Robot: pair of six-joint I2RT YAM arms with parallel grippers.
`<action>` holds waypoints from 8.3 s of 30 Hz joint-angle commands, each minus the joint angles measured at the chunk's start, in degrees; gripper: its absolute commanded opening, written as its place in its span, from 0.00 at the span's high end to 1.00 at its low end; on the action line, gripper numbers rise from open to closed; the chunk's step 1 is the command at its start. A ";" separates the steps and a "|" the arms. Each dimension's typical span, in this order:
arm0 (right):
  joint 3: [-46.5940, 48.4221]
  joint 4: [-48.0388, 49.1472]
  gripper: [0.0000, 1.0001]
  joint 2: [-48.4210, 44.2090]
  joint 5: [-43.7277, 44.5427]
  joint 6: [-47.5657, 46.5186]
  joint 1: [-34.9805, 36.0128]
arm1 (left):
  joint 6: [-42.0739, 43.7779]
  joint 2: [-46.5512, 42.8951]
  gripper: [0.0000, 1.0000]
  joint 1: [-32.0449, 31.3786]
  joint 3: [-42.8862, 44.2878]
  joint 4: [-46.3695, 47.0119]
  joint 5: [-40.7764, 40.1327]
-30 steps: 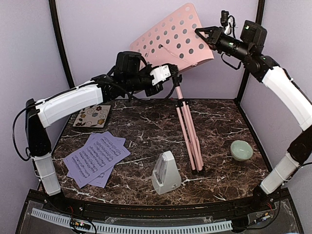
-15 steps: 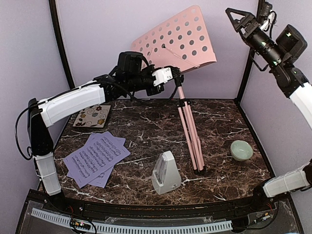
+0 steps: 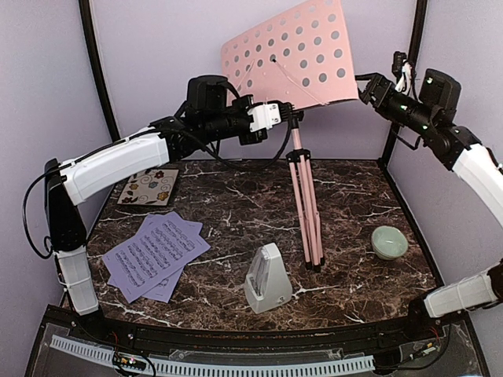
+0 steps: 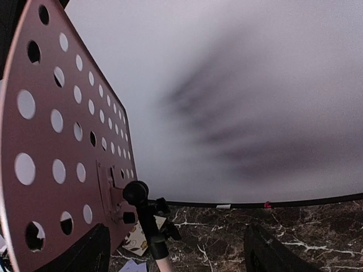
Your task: Set up the instrument practice props
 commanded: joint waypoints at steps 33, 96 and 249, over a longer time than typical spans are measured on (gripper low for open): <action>4.38 3.95 0.50 17.87 -29.63 -9.15 5.86 | 9.80 -11.53 1.00 -3.63 3.89 18.64 9.90; 14.94 44.42 1.00 20.16 -15.11 0.39 10.06 | -64.25 -10.95 0.36 -0.83 -31.76 25.47 -1.02; -3.67 15.29 0.66 35.82 -3.74 -26.54 7.85 | -45.22 3.47 0.66 13.96 -23.58 11.97 21.57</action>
